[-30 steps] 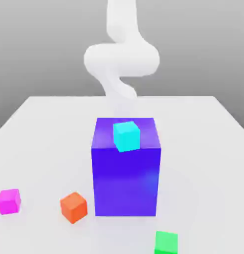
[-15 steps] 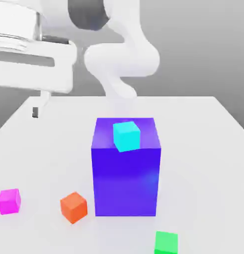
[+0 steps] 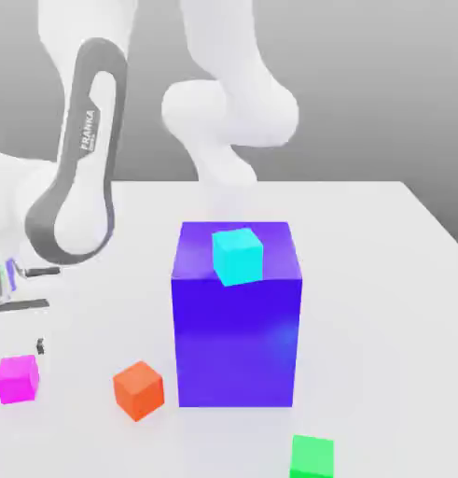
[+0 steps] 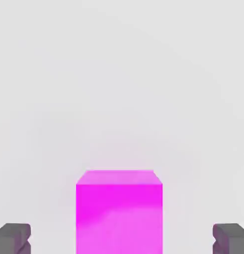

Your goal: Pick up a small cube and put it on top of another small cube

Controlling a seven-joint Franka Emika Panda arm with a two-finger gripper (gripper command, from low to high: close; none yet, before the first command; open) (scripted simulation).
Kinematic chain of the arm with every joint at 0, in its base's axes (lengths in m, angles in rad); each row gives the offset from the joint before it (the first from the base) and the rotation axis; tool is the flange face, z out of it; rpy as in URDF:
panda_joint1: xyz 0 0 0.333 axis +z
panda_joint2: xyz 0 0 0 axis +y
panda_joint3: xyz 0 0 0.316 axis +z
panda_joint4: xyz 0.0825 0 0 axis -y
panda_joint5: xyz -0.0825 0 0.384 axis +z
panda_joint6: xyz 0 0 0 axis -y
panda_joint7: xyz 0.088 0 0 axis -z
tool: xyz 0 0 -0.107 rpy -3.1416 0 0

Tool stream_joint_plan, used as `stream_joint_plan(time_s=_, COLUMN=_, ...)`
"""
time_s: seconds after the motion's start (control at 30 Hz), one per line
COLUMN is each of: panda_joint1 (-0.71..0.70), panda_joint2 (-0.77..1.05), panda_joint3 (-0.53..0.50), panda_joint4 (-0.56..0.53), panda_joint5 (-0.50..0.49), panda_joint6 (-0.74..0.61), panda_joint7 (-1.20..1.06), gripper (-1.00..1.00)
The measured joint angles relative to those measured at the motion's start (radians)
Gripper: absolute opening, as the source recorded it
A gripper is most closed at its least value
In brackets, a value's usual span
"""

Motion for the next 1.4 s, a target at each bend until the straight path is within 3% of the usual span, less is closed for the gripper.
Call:
stream_joint_plan(time_s=0.03, panda_joint1=-0.019, panda_joint2=0.027, panda_joint3=0.022, panda_joint4=0.007, panda_joint5=0.017, panda_joint6=0.021, panda_joint7=-0.014, gripper=-1.0)
stream_joint_plan(time_s=0.27, panda_joint1=-0.024, panda_joint2=0.03, panda_joint3=0.027, panda_joint4=0.007, panda_joint5=0.017, panda_joint6=0.022, panda_joint7=-0.014, gripper=-1.0)
stream_joint_plan(time_s=0.43, panda_joint1=0.044, panda_joint2=-0.123, panda_joint3=-0.063, panda_joint4=-0.03, panda_joint5=-0.109, panda_joint6=-0.091, panda_joint7=0.079, gripper=-1.0)
stream_joint_plan(time_s=0.5, panda_joint1=0.073, panda_joint2=-0.144, panda_joint3=-0.05, panda_joint4=-0.02, panda_joint5=-0.151, panda_joint6=-0.111, panda_joint7=0.056, gripper=-1.0)
stream_joint_plan(time_s=1.0, panda_joint1=0.258, panda_joint2=-0.22, panda_joint3=0.184, panda_joint4=0.144, panda_joint5=-0.424, panda_joint6=-0.189, panda_joint7=-0.46, gripper=-1.0)
stream_joint_plan(time_s=1.4, panda_joint1=0.363, panda_joint2=-0.195, panda_joint3=0.406, panda_joint4=0.115, panda_joint5=-0.433, panda_joint6=-0.256, panda_joint7=-0.905, gripper=-1.0)
